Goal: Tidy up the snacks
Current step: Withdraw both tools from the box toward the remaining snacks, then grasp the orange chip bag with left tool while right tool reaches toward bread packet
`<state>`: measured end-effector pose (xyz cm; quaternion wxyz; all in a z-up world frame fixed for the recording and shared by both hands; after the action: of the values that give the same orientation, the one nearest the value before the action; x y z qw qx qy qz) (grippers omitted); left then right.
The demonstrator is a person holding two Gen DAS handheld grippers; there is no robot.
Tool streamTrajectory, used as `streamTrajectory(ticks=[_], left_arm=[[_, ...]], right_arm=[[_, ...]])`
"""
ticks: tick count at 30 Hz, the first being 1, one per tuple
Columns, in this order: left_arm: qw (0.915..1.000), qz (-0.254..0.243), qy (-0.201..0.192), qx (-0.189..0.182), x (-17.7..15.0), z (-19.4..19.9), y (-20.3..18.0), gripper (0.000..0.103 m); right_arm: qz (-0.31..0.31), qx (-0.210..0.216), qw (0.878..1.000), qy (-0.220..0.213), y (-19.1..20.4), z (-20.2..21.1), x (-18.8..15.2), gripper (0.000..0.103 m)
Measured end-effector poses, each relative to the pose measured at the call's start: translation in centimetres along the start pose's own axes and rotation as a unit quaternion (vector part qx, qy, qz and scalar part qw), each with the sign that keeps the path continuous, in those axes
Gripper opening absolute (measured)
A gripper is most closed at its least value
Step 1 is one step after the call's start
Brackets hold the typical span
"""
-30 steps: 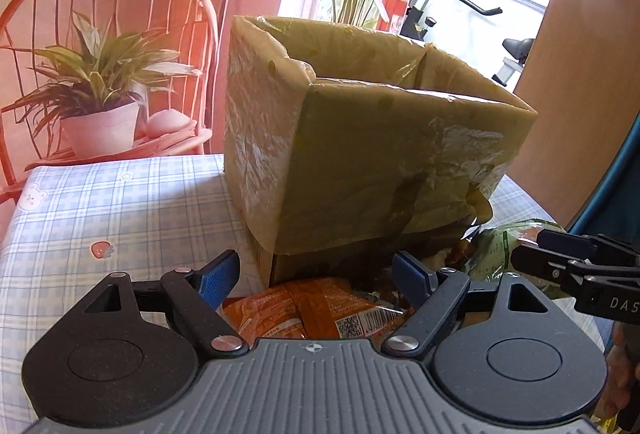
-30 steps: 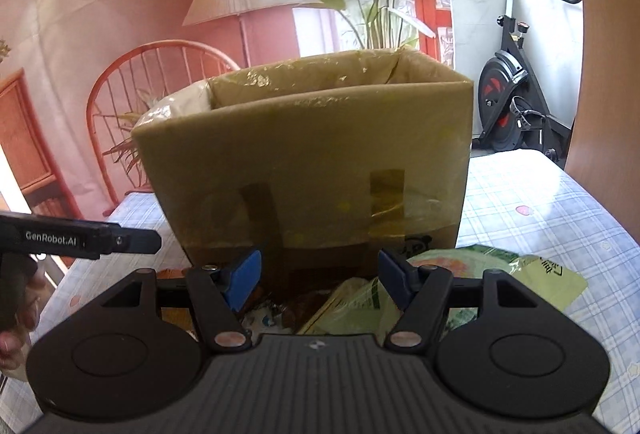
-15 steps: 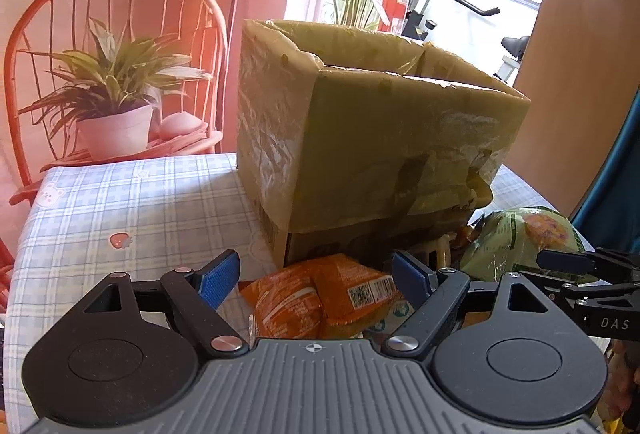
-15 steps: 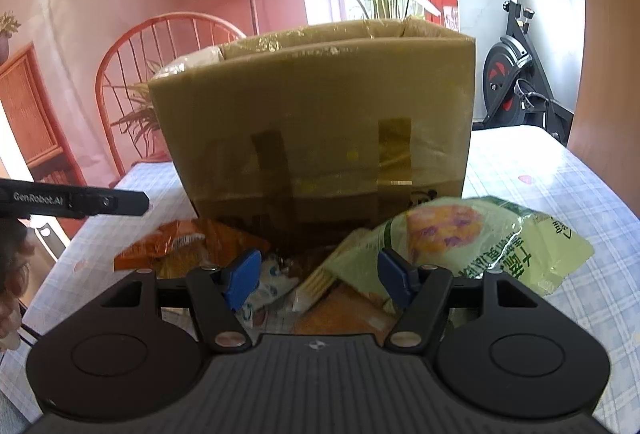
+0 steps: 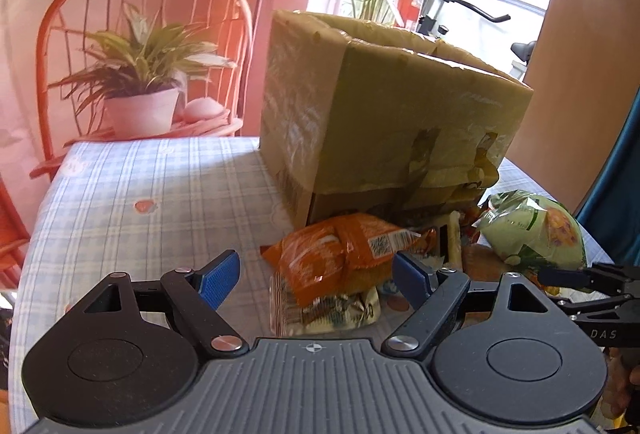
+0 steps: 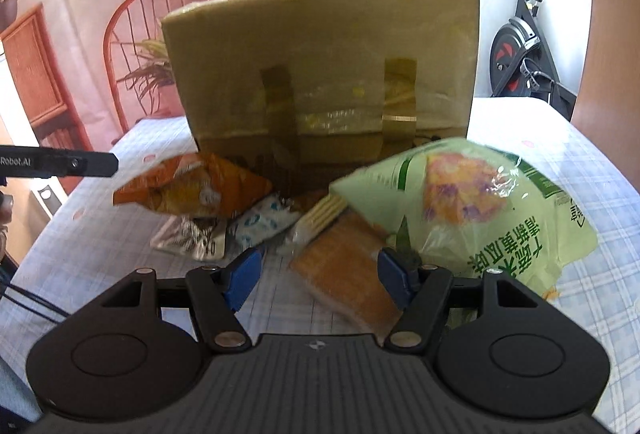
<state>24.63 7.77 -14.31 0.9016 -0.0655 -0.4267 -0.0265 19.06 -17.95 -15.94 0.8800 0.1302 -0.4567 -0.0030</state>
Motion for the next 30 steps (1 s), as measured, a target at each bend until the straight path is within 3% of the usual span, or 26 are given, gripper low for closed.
streamTrajectory(ticks=[13, 19, 23, 30], left_arm=[[0.9995, 0.023, 0.023, 0.003, -2.1, -0.8, 0.9, 0.085], [0.9994, 0.025, 0.023, 0.003, -1.9, -0.9, 0.9, 0.085], [0.9993, 0.027, 0.025, 0.003, -1.9, -1.0, 0.9, 0.085], [0.9991, 0.028, 0.030, 0.004, -1.9, -1.4, 1.0, 0.085]], right_arm=[[-0.033, -0.029, 0.999, 0.025, -2.9, -1.0, -2.1, 0.068], [-0.061, -0.028, 0.997, 0.024, -2.9, -3.0, -1.4, 0.088], [-0.043, -0.045, 0.998, 0.028, -2.6, -4.8, -0.8, 0.097], [-0.065, -0.055, 0.996, 0.036, -3.7, -7.1, -0.2, 0.103]])
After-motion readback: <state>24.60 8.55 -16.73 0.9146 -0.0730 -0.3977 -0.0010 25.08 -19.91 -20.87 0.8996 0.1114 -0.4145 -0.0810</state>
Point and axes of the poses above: each gripper's, at about its wrist camera, not at the fingertips, and z roughly against the way its jaws point, y to its left, x to its top, the point moved 5 cm from there along -z, roughly the way its jaws point, and after that the axes turned 6 degrees about x, right-handed, at the moved point
